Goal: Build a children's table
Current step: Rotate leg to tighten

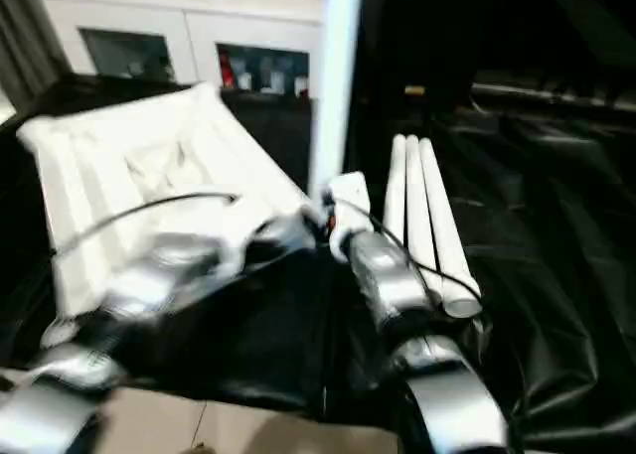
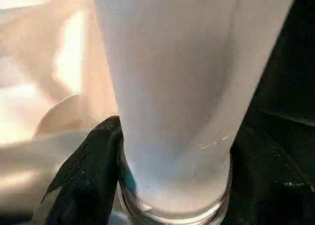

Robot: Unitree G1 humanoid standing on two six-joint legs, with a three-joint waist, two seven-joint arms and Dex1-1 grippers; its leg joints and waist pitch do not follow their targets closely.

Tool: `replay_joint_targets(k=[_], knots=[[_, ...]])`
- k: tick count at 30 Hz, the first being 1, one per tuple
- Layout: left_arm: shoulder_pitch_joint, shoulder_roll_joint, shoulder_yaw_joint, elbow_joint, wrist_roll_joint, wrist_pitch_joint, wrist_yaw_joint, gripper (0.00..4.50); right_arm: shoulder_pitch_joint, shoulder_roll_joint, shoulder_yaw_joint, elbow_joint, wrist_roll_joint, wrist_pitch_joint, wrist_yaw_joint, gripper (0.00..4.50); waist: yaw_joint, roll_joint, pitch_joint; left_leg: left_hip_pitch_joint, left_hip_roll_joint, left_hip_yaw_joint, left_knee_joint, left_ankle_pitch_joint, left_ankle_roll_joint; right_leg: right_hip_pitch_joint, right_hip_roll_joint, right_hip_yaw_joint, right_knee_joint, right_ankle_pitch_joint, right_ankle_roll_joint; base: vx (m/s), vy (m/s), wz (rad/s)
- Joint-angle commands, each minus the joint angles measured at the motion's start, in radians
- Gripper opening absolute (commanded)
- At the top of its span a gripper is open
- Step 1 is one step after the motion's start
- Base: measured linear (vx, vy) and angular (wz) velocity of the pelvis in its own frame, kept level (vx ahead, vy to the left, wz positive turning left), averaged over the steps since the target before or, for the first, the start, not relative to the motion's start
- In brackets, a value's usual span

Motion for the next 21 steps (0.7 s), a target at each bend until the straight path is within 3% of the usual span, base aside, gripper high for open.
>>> replay_joint_targets(k=[1,2,4,7,10,13,16,21], knots=[[-0.036,-0.011,0.040,0.033,0.022,0.013,0.112,0.00,0.026,0.018,-0.001,0.096,-0.020,0.051,-0.071,2.69,-0.001,0.002,-0.058,-0.001,0.021,-0.007,-0.074,-0.179,-0.007,0.046,-0.078,0.061,-0.099,-0.312,-0.118,0.000,0.000,0.00],[-0.041,-0.024,0.033,0.041,0.029,0.012,0.122,0.00,0.015,0.031,-0.004,0.110,-0.020,0.046,-0.087,2.69,0.000,0.001,-0.061,-0.006,0.021,-0.008,-0.073,-0.157,-0.001,0.049,-0.077,0.061,-0.092,-0.252,-0.125,0.000,0.000,0.00],[-0.047,-0.033,0.010,0.054,0.054,-0.002,0.131,0.00,-0.007,0.051,-0.009,0.132,-0.017,0.033,-0.092,2.69,0.000,0.001,-0.061,-0.007,0.021,-0.007,-0.073,-0.156,0.005,0.049,-0.076,0.060,-0.089,-0.219,-0.133,0.000,0.000,0.00],[-0.045,-0.027,0.000,0.058,0.061,-0.017,0.126,0.00,-0.029,0.064,-0.017,0.152,-0.014,0.012,-0.083,2.69,-0.001,0.003,-0.060,-0.006,0.022,-0.007,-0.073,-0.165,0.010,0.050,-0.078,0.060,-0.091,-0.216,-0.139,0.000,0.000,0.00],[-0.037,-0.005,-0.007,0.056,0.068,-0.031,0.108,0.00,-0.047,0.069,-0.040,0.166,0.005,-0.020,-0.051,3.39,-0.002,0.005,-0.059,-0.005,0.023,-0.008,-0.075,-0.179,0.011,0.049,-0.078,0.059,-0.091,-0.223,-0.142,0.000,0.000,0.00],[-0.026,0.011,-0.011,0.042,0.066,-0.040,0.088,0.00,-0.050,0.064,-0.040,0.162,0.003,-0.036,-0.034,3.45,-0.007,0.001,-0.058,-0.010,0.022,-0.009,-0.077,-0.192,0.011,0.053,-0.079,0.059,-0.093,-0.248,-0.141,0.000,0.000,0.00],[-0.005,0.036,-0.018,0.016,0.069,-0.064,0.047,0.00,-0.056,0.048,-0.041,0.150,-0.001,-0.060,-0.001,3.81,-0.013,0.001,-0.057,-0.009,0.024,-0.009,-0.076,-0.189,0.016,0.051,-0.080,0.059,-0.094,-0.254,-0.145,0.000,0.000,0.00],[0.032,0.095,-0.031,-0.027,0.060,-0.130,-0.040,0.00,-0.028,-0.012,-0.008,0.064,-0.001,-0.075,0.198,3.98,-0.016,0.001,-0.062,-0.013,0.025,-0.007,-0.071,-0.135,0.044,0.054,-0.078,0.060,-0.083,-0.168,-0.172,0.000,0.000,0.00]])
